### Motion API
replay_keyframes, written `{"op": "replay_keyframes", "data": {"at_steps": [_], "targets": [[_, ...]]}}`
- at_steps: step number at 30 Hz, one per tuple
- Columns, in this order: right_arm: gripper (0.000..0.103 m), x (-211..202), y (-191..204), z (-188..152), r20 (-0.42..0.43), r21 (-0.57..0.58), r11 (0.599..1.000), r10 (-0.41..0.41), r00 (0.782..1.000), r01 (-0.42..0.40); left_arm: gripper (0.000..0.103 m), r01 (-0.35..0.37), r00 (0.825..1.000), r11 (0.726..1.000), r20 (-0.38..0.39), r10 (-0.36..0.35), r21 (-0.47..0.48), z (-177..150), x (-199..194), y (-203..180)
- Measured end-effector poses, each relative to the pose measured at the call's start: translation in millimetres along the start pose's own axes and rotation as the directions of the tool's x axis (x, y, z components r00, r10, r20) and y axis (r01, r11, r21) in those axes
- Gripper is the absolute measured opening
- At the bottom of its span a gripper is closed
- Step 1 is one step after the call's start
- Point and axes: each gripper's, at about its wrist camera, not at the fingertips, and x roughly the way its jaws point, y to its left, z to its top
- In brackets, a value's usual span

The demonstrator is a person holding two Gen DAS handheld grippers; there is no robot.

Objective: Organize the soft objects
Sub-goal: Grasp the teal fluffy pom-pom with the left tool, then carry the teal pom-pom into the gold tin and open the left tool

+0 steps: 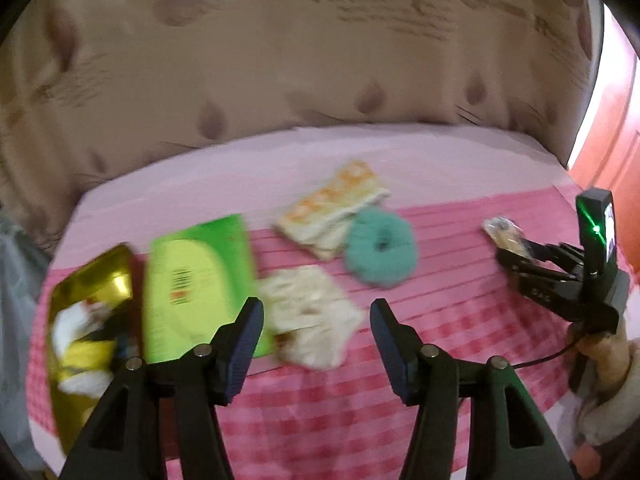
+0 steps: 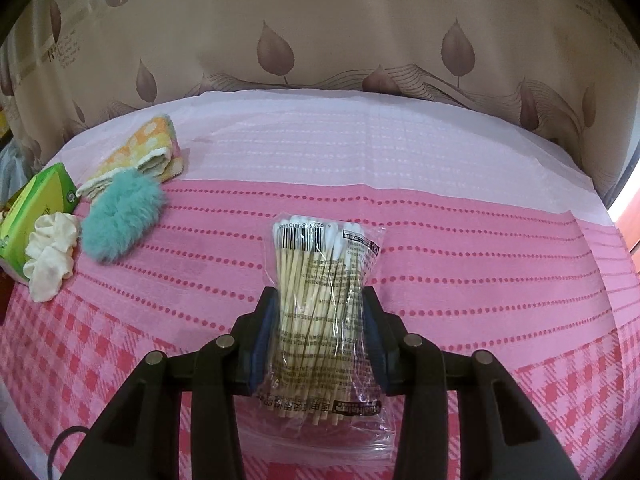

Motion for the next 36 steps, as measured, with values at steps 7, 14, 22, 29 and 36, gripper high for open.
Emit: {"op": "replay_keyframes", "data": {"at_steps": [7, 14, 22, 29, 36], "targets": [[0.04, 0.0, -1.9, 0.9, 0.001, 0.008, 1.0, 0.017, 1.0, -0.017, 0.057, 0.095, 0.992, 0.995, -0.09, -0.093, 0.027, 22.7, 45.0, -41.8], [0.042, 0.9, 0.3, 2.2, 0.001, 0.009, 1.0, 0.024, 1.0, -0.024, 0.057, 0.082, 0.989, 0.995, -0.125, -0.075, 0.053, 38.0, 82.6, -65.8], [0.044, -1.6, -0.2, 1.7, -0.007, 0.009, 1.0, 0.03, 1.0, -0.03, 0.057, 0.018, 0.982, 1.0, -0.19, -0.017, 0.004, 51.3, 128.9, -62.9], [0.046, -3.7, -0.5, 2.4, -0.008, 0.009, 0.999, 0.035, 0.999, -0.035, 0.057, 0.053, 0.979, 0.995, -0.191, -0.069, -0.087, 51.3, 143.8, -48.3], [0.046, -4.1, -0.5, 2.3, -0.008, 0.008, 0.999, 0.034, 0.999, -0.034, 0.024, 0.082, 0.976, 0.992, -0.194, -0.1, -0.099, 46.8, 134.4, -43.1]]}}
